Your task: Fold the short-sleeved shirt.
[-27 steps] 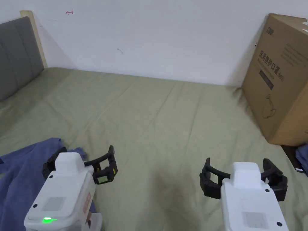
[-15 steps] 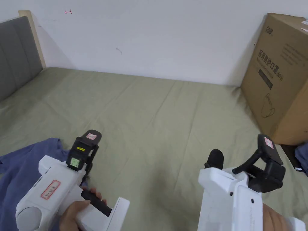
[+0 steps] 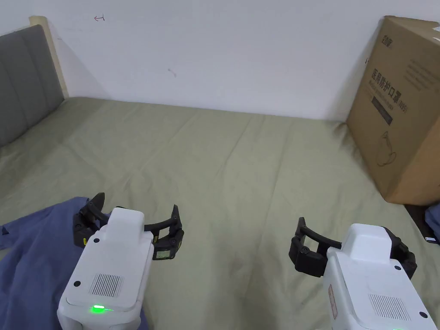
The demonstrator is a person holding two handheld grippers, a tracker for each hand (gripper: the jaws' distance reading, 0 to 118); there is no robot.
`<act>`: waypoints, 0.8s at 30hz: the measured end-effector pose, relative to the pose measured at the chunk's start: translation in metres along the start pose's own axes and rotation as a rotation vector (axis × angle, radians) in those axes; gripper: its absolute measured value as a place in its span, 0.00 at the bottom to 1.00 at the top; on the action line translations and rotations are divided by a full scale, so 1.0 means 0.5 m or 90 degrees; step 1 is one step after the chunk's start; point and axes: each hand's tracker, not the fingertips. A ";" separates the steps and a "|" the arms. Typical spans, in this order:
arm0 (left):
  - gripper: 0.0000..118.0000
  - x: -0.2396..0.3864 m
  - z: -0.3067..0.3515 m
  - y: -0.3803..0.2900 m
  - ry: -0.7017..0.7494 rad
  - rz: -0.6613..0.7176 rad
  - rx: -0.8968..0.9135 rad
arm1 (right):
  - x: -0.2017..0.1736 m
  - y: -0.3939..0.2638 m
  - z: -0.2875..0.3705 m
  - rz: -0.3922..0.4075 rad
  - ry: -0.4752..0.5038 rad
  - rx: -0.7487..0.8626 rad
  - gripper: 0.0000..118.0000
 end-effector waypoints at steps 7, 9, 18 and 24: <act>1.00 -0.015 0.004 0.005 0.007 0.034 0.002 | -0.003 0.005 0.006 0.009 0.000 0.000 0.99; 1.00 -0.016 0.004 0.007 0.007 0.036 0.003 | -0.002 0.006 0.005 0.010 0.001 -0.002 0.99; 1.00 -0.011 0.003 0.008 0.004 0.021 0.007 | -0.002 0.006 0.005 0.012 -0.003 -0.007 0.99; 1.00 -0.010 0.001 0.004 -0.003 0.017 0.007 | -0.002 0.006 0.005 0.011 -0.001 -0.009 0.99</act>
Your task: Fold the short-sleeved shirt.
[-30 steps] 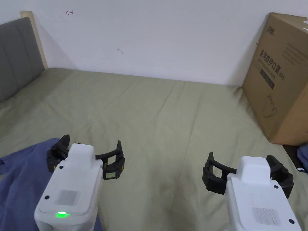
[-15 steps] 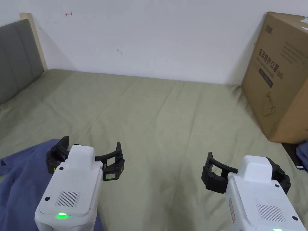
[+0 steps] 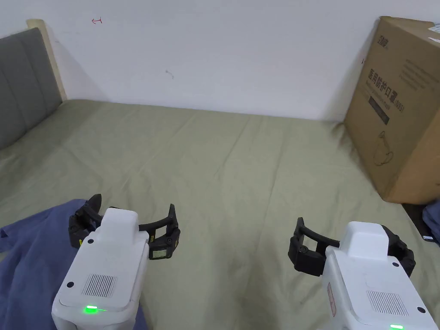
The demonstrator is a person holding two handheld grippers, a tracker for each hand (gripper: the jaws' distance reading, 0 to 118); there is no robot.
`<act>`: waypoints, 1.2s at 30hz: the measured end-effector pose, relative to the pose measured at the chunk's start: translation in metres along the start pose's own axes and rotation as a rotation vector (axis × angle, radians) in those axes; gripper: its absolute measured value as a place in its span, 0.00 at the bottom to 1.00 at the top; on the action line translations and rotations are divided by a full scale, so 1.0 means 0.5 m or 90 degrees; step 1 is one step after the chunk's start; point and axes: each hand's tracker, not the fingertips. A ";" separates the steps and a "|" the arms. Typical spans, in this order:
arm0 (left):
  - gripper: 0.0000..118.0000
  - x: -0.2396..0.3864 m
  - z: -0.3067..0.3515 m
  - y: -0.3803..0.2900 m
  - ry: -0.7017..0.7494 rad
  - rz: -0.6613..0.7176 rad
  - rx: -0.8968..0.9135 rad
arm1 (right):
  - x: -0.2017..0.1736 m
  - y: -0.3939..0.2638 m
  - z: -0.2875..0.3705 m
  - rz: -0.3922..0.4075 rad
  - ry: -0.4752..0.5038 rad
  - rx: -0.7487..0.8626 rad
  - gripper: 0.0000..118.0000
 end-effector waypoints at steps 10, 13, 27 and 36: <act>1.00 0.003 0.001 0.003 -0.008 0.005 -0.004 | 0.001 0.002 -0.002 -0.002 -0.001 -0.005 0.99; 1.00 0.003 -0.002 0.002 -0.012 0.009 -0.005 | 0.001 0.001 -0.003 0.000 -0.001 -0.006 0.99; 0.00 0.017 -0.014 0.020 -0.079 0.036 -0.039 | 0.009 0.009 0.002 -0.007 0.018 -0.016 0.00; 0.00 -0.022 -0.009 0.007 -0.043 0.033 -0.067 | -0.022 0.017 -0.009 -0.003 0.044 -0.012 0.00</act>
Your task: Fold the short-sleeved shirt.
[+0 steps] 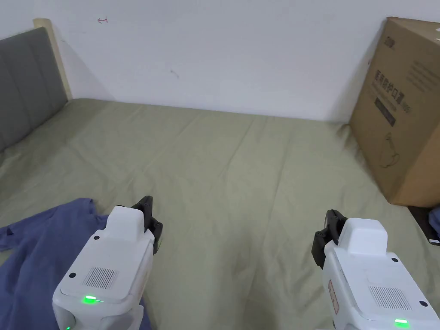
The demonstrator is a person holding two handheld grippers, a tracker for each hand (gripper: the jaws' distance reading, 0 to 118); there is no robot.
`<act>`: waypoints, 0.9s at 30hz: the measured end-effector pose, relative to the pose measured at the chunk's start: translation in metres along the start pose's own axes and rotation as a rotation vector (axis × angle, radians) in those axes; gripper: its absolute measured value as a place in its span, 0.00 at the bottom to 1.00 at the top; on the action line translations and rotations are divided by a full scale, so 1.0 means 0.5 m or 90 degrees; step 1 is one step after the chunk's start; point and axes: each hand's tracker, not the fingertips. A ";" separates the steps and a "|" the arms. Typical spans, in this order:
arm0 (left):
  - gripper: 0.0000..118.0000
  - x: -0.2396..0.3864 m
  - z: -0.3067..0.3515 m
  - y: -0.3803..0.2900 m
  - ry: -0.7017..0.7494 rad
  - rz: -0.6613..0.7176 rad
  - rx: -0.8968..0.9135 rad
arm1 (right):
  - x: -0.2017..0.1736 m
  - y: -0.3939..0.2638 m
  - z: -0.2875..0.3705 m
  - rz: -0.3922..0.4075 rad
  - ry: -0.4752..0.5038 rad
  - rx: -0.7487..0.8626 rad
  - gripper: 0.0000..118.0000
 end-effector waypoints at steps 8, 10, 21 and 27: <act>0.00 -0.136 0.058 -0.012 0.109 -0.013 -0.015 | -0.125 0.016 -0.041 0.017 0.112 0.011 0.00; 0.00 -0.170 0.073 -0.015 0.133 -0.017 -0.021 | -0.159 0.018 -0.049 0.021 0.143 0.012 0.00; 0.00 -0.332 0.163 -0.044 0.247 -0.015 -0.079 | -0.319 0.023 -0.068 0.033 0.256 0.003 0.00; 0.00 -0.382 0.159 -0.063 0.263 0.017 -0.129 | -0.350 0.017 -0.080 0.037 0.280 -0.004 0.00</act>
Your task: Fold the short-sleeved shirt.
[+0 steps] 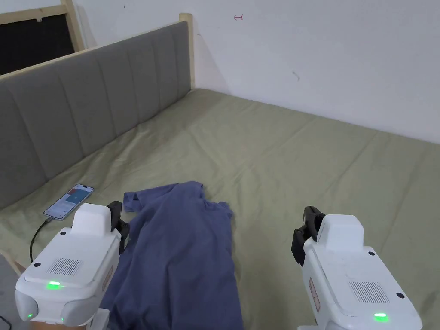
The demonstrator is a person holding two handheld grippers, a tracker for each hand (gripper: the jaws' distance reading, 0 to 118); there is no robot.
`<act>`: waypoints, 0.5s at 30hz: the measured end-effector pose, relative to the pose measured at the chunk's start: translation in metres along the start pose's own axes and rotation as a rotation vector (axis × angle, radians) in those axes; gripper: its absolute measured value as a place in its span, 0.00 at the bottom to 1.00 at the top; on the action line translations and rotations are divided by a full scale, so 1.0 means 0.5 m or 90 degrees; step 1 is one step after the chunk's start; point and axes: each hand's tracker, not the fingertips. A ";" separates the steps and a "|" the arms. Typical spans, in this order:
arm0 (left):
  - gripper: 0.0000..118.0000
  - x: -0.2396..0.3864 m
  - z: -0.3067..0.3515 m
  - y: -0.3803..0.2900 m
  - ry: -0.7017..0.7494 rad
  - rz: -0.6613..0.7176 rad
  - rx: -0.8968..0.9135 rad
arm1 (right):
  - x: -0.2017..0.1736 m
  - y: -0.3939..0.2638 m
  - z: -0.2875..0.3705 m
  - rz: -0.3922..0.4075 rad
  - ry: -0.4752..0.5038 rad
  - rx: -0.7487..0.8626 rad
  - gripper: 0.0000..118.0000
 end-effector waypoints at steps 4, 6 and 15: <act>0.00 -0.005 -0.047 -0.008 -0.025 0.017 -0.057 | 0.001 -0.002 -0.014 0.005 0.000 -0.004 0.00; 0.00 -0.003 -0.090 -0.011 -0.047 0.033 -0.115 | 0.008 -0.004 -0.022 0.004 -0.003 -0.007 0.00; 0.87 0.063 -0.297 -0.081 -0.099 0.070 -0.348 | 0.062 -0.036 -0.051 0.007 -0.042 -0.046 0.00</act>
